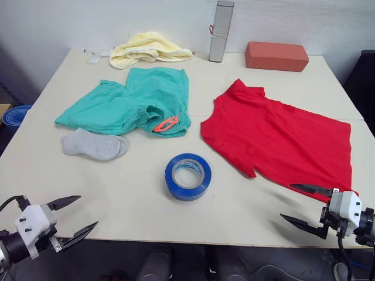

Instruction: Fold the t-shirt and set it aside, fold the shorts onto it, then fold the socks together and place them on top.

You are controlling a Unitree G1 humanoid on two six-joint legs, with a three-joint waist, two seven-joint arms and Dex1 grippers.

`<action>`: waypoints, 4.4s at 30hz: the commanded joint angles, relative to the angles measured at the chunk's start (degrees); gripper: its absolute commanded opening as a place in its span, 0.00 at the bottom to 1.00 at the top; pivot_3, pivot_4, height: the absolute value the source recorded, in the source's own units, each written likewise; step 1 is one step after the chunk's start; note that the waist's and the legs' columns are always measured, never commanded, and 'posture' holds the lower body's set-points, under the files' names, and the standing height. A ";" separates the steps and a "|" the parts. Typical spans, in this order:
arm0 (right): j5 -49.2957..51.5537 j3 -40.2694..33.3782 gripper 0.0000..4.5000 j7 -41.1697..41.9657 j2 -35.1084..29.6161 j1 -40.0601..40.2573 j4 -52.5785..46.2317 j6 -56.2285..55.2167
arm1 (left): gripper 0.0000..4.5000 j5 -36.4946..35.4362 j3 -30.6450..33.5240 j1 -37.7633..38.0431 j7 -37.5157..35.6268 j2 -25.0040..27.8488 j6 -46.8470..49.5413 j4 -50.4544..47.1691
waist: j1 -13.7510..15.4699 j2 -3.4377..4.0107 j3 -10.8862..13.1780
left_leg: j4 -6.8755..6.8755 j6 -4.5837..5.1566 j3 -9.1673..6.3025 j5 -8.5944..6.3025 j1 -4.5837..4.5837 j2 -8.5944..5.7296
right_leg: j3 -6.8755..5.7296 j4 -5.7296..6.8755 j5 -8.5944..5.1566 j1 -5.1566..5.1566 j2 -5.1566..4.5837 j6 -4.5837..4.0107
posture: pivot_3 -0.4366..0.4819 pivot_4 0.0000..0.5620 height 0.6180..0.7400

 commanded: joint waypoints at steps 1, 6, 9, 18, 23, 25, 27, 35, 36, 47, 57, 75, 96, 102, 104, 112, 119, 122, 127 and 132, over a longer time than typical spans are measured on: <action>0.74 -1.30 1.00 0.28 -0.43 1.07 -0.74 -0.51 | 0.99 -1.49 -0.40 -0.43 1.40 -0.20 2.14 -3.77 | -0.02 0.00 0.00 | 0.00 0.00 0.00 0.00 0.00 0.00 | 0.00 0.00 0.00 0.00 0.00 0.00 | 0.48 0.27 1.00; 1.14 -1.54 1.00 -0.94 0.39 2.84 -2.60 -0.17 | 0.99 -5.33 -1.38 -0.04 0.42 -0.25 7.18 -6.35 | -0.03 0.03 -0.02 | 0.01 0.00 0.00 0.00 0.00 0.00 | 0.00 0.01 0.00 0.01 0.00 0.01 | 0.48 0.27 1.00; 1.12 -2.84 1.00 -2.32 0.34 3.39 -2.31 -0.01 | 0.99 -9.89 -1.59 1.25 -2.37 1.18 12.72 -8.57 | -0.13 0.05 -0.03 | 0.01 -0.01 0.00 0.00 0.01 0.00 | -0.01 0.02 0.00 0.01 0.01 0.01 | 0.48 0.27 1.00; 0.02 -7.75 1.00 -5.75 -0.72 7.35 -1.42 2.72 | 0.99 -20.41 -6.16 -3.01 -1.44 -0.45 20.77 -20.12 | 0.22 0.22 -0.13 | 0.06 0.00 -0.02 0.00 0.02 -0.01 | -0.01 0.02 0.00 0.05 0.00 0.00 | 0.48 0.27 1.00; 0.56 -6.78 1.00 -6.13 -0.56 8.59 -5.34 4.38 | 0.99 -21.30 -6.55 -4.84 0.26 -2.40 20.63 -20.98 | 0.20 0.53 -0.31 | 0.06 -0.02 0.00 0.02 0.01 -0.03 | 0.00 0.03 0.00 0.05 0.01 0.01 | 0.48 0.27 1.00; 1.16 -5.11 1.00 -6.82 -0.57 7.47 -8.70 6.28 | 0.99 -21.53 -6.43 -4.93 0.38 -2.75 20.76 -20.83 | -0.06 0.61 -0.36 | 0.05 -0.03 0.00 0.03 0.02 -0.02 | 0.00 0.04 0.01 0.04 0.02 0.01 | 0.48 0.27 1.00; 2.05 -2.77 1.00 -7.86 -0.87 4.98 -12.56 9.18 | 0.99 -21.51 -6.41 -5.14 0.63 -2.91 20.65 -20.69 | -0.21 0.64 -0.38 | 0.05 -0.06 0.00 0.04 0.04 -0.01 | 0.00 0.07 0.01 0.04 0.05 0.02 | 0.48 0.27 1.00; 7.41 17.28 1.00 -11.40 -2.28 -16.85 -32.80 31.48 | 0.99 -20.25 -4.58 -4.99 -0.52 -3.01 19.14 -18.00 | -0.06 0.59 -0.40 | 0.17 -0.09 -0.09 0.06 0.01 -0.01 | -0.02 0.33 -0.03 -0.07 0.05 -0.04 | 0.48 0.27 1.00; 6.77 20.19 1.00 -12.34 -1.61 -19.88 -33.63 34.10 | 0.99 -19.74 -4.54 -4.79 -1.05 -2.87 18.80 -17.45 | -0.07 0.59 -0.41 | 0.16 -0.12 -0.12 0.05 0.01 -0.01 | -0.07 0.31 -0.05 -0.07 0.05 -0.07 | 0.48 0.27 1.00; -12.03 48.30 1.00 -12.42 5.31 -45.77 -27.15 47.36 | 0.99 -17.83 -3.03 -3.20 -2.92 -2.11 16.92 -15.39 | -0.25 0.37 -0.49 | 0.18 -0.13 -0.19 0.05 -0.18 -0.04 | -0.17 0.09 -0.06 -0.12 0.00 -0.10 | 0.48 0.27 1.00; -22.21 60.28 0.80 -7.11 11.24 -57.14 -16.77 48.23 | 1.00 -17.81 -4.07 -3.43 -3.07 -2.22 16.72 -15.96 | -0.56 0.36 -0.49 | 0.13 -0.17 -0.19 0.07 -0.17 -0.04 | -0.19 0.18 -0.06 -0.16 0.01 -0.10 | 0.48 0.27 1.00; -0.84 26.18 0.31 3.83 -1.05 -44.91 -19.76 40.70 | 1.00 -19.34 -12.52 -11.67 1.92 -3.85 20.11 -20.23 | -0.02 0.36 -0.43 | 0.15 -0.26 -0.19 0.06 -0.24 -0.09 | -0.23 -0.07 -0.04 -0.06 0.00 -0.06 | 0.48 0.27 1.00; -24.00 11.17 0.31 -8.54 -26.46 -41.33 49.69 21.58 | 1.00 -18.61 -21.10 -23.65 7.22 -5.85 22.70 -20.25 | -0.97 1.10 -0.37 | 0.12 -0.38 0.24 0.32 0.03 -0.09 | 0.11 0.33 0.00 -0.12 0.06 0.01 | 0.48 0.27 1.00; -27.54 15.21 0.31 -9.88 -25.69 -48.88 59.85 23.54 | 1.00 -19.12 -19.85 -23.45 7.64 -4.62 23.26 -20.46 | -1.55 1.58 -0.27 | 0.13 -0.39 0.40 0.34 0.02 -0.09 | 0.24 0.40 0.00 -0.20 0.12 0.01 | 0.48 0.27 1.00; -28.04 15.75 0.31 -9.89 -25.82 -49.67 61.87 23.85 | 1.00 -19.17 -19.65 -23.14 7.69 -4.34 23.34 -20.66 | -1.51 1.58 -0.27 | 0.15 -0.39 0.40 0.34 0.02 -0.08 | 0.24 0.41 0.00 -0.20 0.14 0.02 | 0.48 0.27 1.00; -25.10 12.74 0.31 -10.59 -24.06 -49.53 63.62 24.16 | 1.00 -19.53 -19.23 -23.75 7.65 -3.27 23.78 -20.04 | -1.51 1.56 -0.26 | 0.22 -0.38 0.41 0.32 0.02 -0.09 | 0.28 0.40 0.01 -0.17 0.14 0.03 | 0.48 0.27 1.00; -22.13 9.19 0.75 -11.05 -24.34 -46.51 62.71 21.20 | 1.00 -19.42 -18.85 -24.84 6.79 -2.42 23.88 -18.56 | -1.52 1.56 -0.26 | 0.21 -0.40 0.40 0.31 0.02 -0.06 | 0.27 0.41 0.01 -0.17 0.16 0.03 | 0.48 0.27 1.00; -21.18 7.63 0.97 -10.17 -26.04 -44.18 61.77 18.48 | 1.00 -19.13 -18.69 -25.14 6.38 -2.34 23.81 -17.95 | -1.52 1.56 -0.26 | 0.23 -0.39 0.42 0.31 0.02 -0.07 | 0.29 0.41 0.01 -0.17 0.16 0.04 | 0.48 0.27 1.00; -17.98 4.41 0.99 -6.27 -27.30 -42.09 59.08 17.44 | 1.00 -18.94 -18.43 -25.05 5.84 -2.36 23.51 -17.02 | -1.52 1.56 -0.26 | 0.23 -0.38 0.44 0.30 0.02 -0.07 | 0.31 0.41 0.02 -0.17 0.16 0.05 | 0.48 0.27 1.00; -16.60 3.63 0.99 -2.56 -27.98 -40.72 55.74 18.27 | 1.00 -18.65 -18.44 -24.97 5.46 -2.41 23.48 -16.42 | -1.51 1.56 -0.26 | 0.23 -0.38 0.43 0.30 0.03 -0.05 | 0.30 0.42 0.02 -0.16 0.16 0.05 | 0.48 0.27 1.00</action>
